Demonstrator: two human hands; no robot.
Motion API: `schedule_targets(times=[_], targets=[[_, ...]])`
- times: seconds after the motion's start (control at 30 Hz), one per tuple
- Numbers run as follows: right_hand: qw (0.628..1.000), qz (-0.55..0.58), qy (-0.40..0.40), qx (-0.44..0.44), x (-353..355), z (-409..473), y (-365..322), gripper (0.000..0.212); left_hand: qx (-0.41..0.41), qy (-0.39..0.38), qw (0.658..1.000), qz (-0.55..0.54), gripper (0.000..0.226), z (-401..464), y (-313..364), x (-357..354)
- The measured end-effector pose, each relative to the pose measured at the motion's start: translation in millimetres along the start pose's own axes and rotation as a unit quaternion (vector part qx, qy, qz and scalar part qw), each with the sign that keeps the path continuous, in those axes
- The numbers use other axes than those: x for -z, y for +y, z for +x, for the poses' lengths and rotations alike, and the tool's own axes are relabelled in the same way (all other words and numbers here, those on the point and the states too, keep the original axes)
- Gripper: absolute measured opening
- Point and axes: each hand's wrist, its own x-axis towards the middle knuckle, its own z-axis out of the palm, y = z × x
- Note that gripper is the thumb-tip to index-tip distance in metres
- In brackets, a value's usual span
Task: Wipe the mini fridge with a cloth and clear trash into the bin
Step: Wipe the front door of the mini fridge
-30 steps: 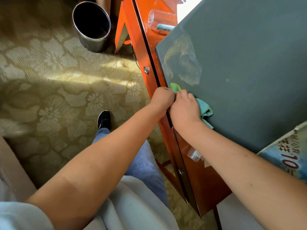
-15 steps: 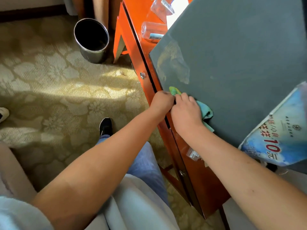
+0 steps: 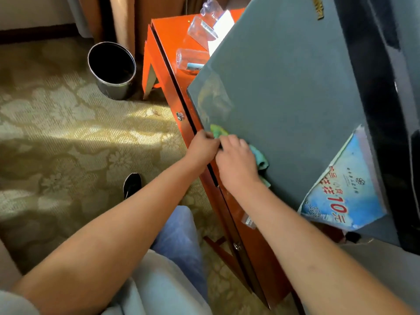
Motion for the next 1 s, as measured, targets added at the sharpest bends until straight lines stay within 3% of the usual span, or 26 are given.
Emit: schedule_targets(times=[0.07, 0.17, 0.33, 0.43, 0.57, 0.67, 0.77, 0.83, 1.0], targets=[[0.999, 0.012, -0.042, 0.004, -7, -4, -1, 0.033, 0.025, -0.020, 0.999, 0.003, 0.022, -2, -15, -5], [1.000, 0.001, -0.025, -0.017, 15, -19, 7, 0.031, 0.003, -0.035, 0.999, -0.008, 0.009, -11, -1, -8], [0.994, -0.017, 0.101, -0.046, 72, -13, 24, 0.035, -0.077, -0.004, 0.994, -0.083, 0.008, -15, 62, 14], [0.989, -0.019, 0.143, -0.044, 70, 16, 17, 0.031, -0.083, 0.009, 0.989, -0.118, 0.006, 3, 69, 26], [0.999, -0.016, 0.047, -0.021, 29, 38, -4, 0.030, -0.015, 0.027, 0.995, -0.099, 0.008, 28, 26, 26], [0.997, -0.005, -0.074, -0.001, 8, 31, -10, 0.033, 0.061, -0.030, 0.995, -0.080, 0.012, 27, -12, 13], [0.993, -0.017, -0.113, -0.010, 20, 18, -4, 0.035, 0.066, -0.067, 0.994, -0.062, 0.007, 20, -10, 7], [0.996, -0.025, -0.081, -0.019, 44, 13, 4, 0.033, 0.034, -0.069, 0.995, -0.059, 0.004, 17, 13, 13], [0.995, -0.029, 0.089, -0.043, 89, 39, 15, 0.023, -0.067, -0.025, 0.992, -0.106, 0.008, 27, 80, 45]])
